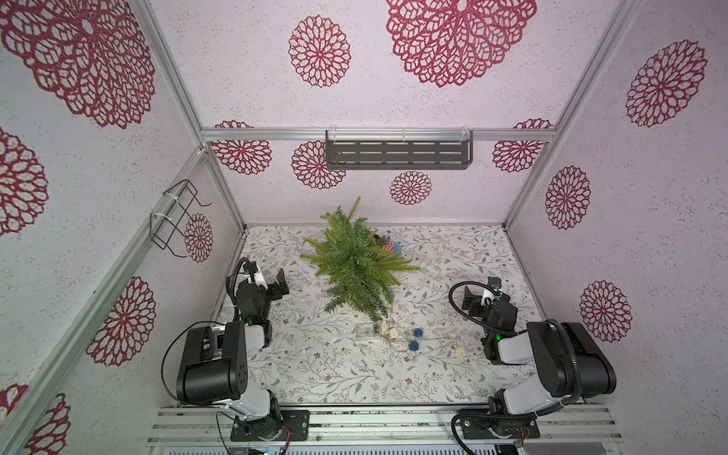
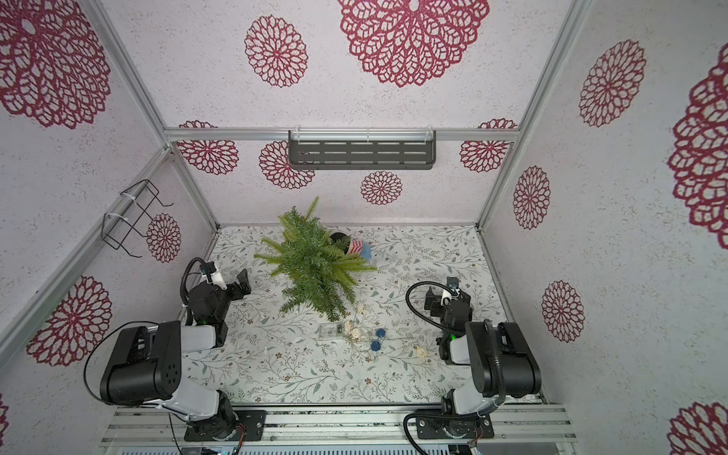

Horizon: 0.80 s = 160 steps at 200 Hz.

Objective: Remove string lights from the small christmas tree
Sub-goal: Reset both arms

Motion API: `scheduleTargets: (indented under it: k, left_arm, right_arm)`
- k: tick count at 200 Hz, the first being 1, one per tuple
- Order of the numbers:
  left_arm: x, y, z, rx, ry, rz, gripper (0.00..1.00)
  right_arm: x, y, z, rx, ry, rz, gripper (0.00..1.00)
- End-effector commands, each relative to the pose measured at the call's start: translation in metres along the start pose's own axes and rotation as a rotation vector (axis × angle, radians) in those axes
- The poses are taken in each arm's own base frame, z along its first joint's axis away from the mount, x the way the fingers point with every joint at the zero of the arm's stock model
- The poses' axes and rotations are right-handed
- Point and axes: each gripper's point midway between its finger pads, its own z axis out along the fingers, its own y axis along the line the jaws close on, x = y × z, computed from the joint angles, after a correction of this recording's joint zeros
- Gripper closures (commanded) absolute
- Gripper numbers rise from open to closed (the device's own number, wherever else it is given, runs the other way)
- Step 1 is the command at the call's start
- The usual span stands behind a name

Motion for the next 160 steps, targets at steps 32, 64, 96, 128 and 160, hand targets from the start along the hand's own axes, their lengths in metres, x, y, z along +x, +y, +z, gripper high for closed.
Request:
scheduleTargets:
  k: [32, 64, 96, 128, 160]
  left_arm:
    - [0.0107, -0.0053, -0.0024, 0.023, 0.041, 0.052, 0.03]
    - [0.0100, 0.0031, -0.0029, -0.044, 0.037, 0.046, 0.03]
    - [0.0098, 0.0019, -0.0035, -0.065, 0.033, 0.061, 0.03]
    - [0.0100, 0.0020, -0.0031, -0.066, 0.033, 0.064, 0.03]
    - [0.0097, 0.0022, -0.0027, -0.065, 0.034, 0.062, 0.03]
  right_arm:
    - [-0.0161, -0.0065, 0.0035, 0.033, -0.042, 0.026, 0.01]
    - [-0.0165, -0.0060, 0.0023, 0.033, -0.046, 0.026, 0.01]
    - [-0.0168, -0.0062, 0.0023, 0.034, -0.047, 0.025, 0.01]
    - [-0.0162, -0.0061, 0.0024, 0.034, -0.045, 0.026, 0.01]
    - [-0.0164, -0.0063, 0.0027, 0.034, -0.045, 0.026, 0.01]
